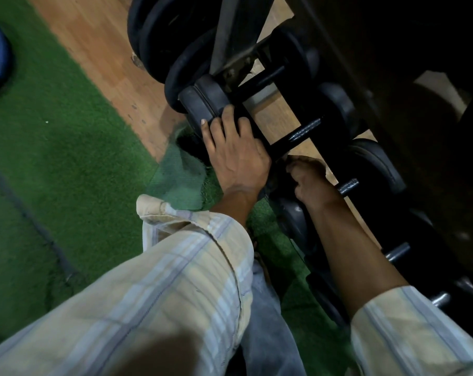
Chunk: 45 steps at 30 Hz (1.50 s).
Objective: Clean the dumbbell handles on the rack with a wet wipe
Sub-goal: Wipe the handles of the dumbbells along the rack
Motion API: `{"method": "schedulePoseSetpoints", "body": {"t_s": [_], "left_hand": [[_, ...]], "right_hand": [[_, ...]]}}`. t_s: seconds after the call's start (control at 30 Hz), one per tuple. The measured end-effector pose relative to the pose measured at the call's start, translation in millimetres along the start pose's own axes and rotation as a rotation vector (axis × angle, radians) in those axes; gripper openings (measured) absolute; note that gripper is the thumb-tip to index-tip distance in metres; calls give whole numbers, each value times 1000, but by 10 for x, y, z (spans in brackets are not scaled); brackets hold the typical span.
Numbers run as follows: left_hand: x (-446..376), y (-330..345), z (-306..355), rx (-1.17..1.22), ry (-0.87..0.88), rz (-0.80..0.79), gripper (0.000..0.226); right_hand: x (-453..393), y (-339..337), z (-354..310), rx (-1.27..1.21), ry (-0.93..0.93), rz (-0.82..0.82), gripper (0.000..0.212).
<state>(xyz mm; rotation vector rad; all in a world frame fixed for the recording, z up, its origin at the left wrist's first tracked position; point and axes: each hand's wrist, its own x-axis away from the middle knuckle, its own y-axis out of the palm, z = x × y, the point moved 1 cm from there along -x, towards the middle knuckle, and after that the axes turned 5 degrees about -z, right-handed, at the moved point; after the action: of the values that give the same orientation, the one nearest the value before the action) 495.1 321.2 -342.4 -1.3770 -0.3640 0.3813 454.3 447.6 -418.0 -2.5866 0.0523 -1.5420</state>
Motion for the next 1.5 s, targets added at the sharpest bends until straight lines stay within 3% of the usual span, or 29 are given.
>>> {"method": "schedulePoseSetpoints", "body": {"t_s": [0.07, 0.17, 0.3, 0.37, 0.47, 0.57, 0.8, 0.9, 1.0, 1.07, 1.13, 1.2, 1.27, 1.3, 1.37, 1.4, 1.5], "left_hand": [[2, -2, 2, 5, 0, 1, 32], [1, -9, 8, 2, 1, -1, 33], [-2, -24, 12, 1, 1, -17, 36], [2, -26, 18, -3, 2, -26, 37], [0, -21, 17, -8, 4, -22, 36], [-1, -10, 11, -11, 5, -18, 33], [-8, 13, -1, 14, 8, 5, 28], [-4, 26, -3, 24, 6, 18, 28], [-8, 21, -1, 24, 6, 8, 29], [-5, 14, 3, 24, 6, -5, 30], [0, 16, 7, 28, 8, -8, 29], [-1, 13, -4, 30, 9, 0, 29], [-4, 16, -11, 36, 9, 4, 30], [-5, 16, -8, 39, 8, 3, 30], [-3, 8, 1, 38, 2, -1, 30], [-1, 5, 0, 35, 1, -3, 31], [-1, 6, -3, 20, 5, -10, 31]], "right_hand": [[-24, 59, -53, -92, 57, -51, 17], [55, 109, -148, -203, 101, -297, 7], [159, 47, -208, -318, 44, -554, 30], [233, 50, -213, -365, 48, -590, 34], [186, 74, -132, -444, 83, -537, 55], [106, 78, -86, -493, 141, -432, 52], [28, 89, -128, -470, 131, -421, 50], [-19, 39, -193, -288, 24, -355, 67], [-58, -21, -231, -93, -51, -394, 73], [-105, -68, -234, -100, 20, -390, 65], [-55, -142, -268, 41, 67, -216, 33], [132, -223, -293, 389, -35, 36, 10], [427, -208, -345, 648, -410, 304, 11], [540, -160, -386, 701, -663, 329, 8], [558, -21, -519, 768, -1007, 108, 7], [458, 67, -596, 841, -1082, -19, 14], [5, 347, -781, 1133, -1037, -193, 26]]}}
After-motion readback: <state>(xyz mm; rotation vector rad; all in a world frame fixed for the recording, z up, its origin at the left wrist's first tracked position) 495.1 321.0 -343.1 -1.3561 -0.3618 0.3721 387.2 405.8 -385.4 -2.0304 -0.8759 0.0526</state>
